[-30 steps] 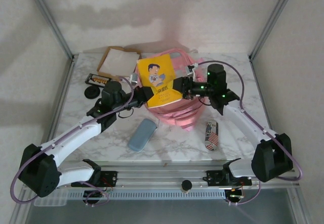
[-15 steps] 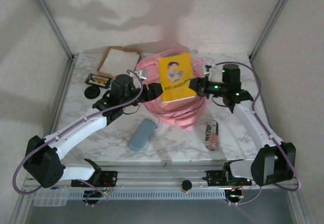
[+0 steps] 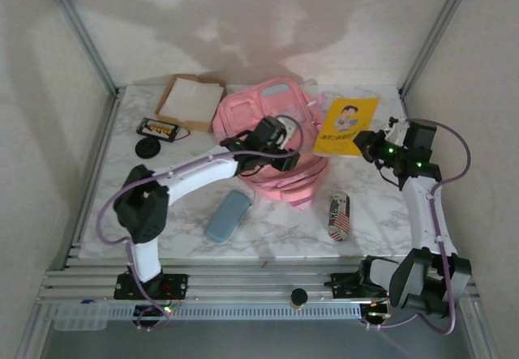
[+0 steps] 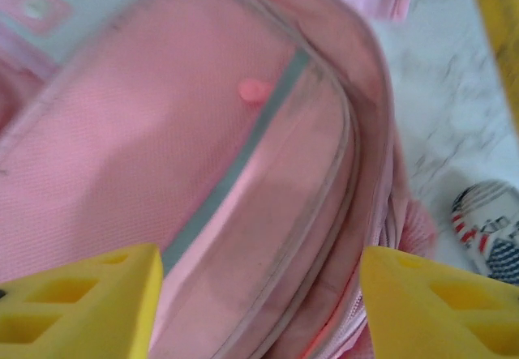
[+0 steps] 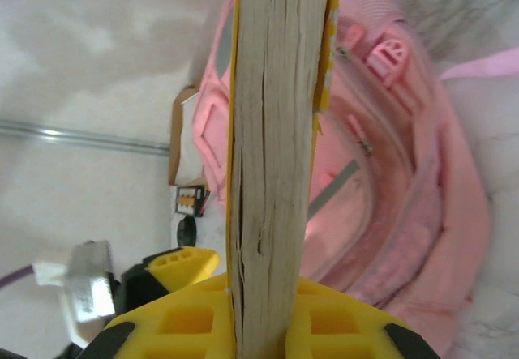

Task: Pack books, pencil case, and school supplies into a backpack

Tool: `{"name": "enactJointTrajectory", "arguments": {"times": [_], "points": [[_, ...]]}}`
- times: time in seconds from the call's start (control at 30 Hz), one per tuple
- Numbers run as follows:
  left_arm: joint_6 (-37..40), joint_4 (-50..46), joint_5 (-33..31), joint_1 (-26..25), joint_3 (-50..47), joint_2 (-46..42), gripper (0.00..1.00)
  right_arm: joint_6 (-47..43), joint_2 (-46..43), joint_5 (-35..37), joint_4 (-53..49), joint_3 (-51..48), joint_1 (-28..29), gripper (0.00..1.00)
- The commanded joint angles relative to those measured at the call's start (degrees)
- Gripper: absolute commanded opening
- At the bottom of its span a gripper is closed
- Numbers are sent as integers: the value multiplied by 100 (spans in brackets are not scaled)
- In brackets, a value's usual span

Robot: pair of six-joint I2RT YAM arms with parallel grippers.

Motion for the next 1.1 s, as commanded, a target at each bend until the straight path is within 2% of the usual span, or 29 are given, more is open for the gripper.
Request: {"name": "enactJointTrajectory", "arguments": {"times": [0.0, 0.13, 0.3, 0.47, 0.57, 0.67, 0.97, 1.07], "points": [[1027, -340, -410, -213, 376, 331, 72, -193, -261, -104, 105, -49, -235, 0], [1190, -262, -510, -228, 594, 735, 76, -227, -355, -166, 51, -94, -422, 0], [1298, -179, -1025, -228, 875, 1227, 85, -175, -367, -267, 68, -110, -452, 0], [1322, -160, -1230, -214, 1201, 1705, 83, -104, -401, -333, 138, -112, -453, 0], [1273, -93, -1352, -188, 1333, 1910, 75, -82, -403, -371, 174, -142, -453, 0], [1231, 14, -1363, -141, 1387, 1976, 62, -97, -411, -355, 184, -194, -450, 0], [1052, 120, -1199, 122, 1244, 1372, 0, -412, -431, -158, -170, -86, -449, 0], [971, 93, -1211, 185, 1145, 923, 0, -459, -406, -304, -375, 10, -439, 0]]}}
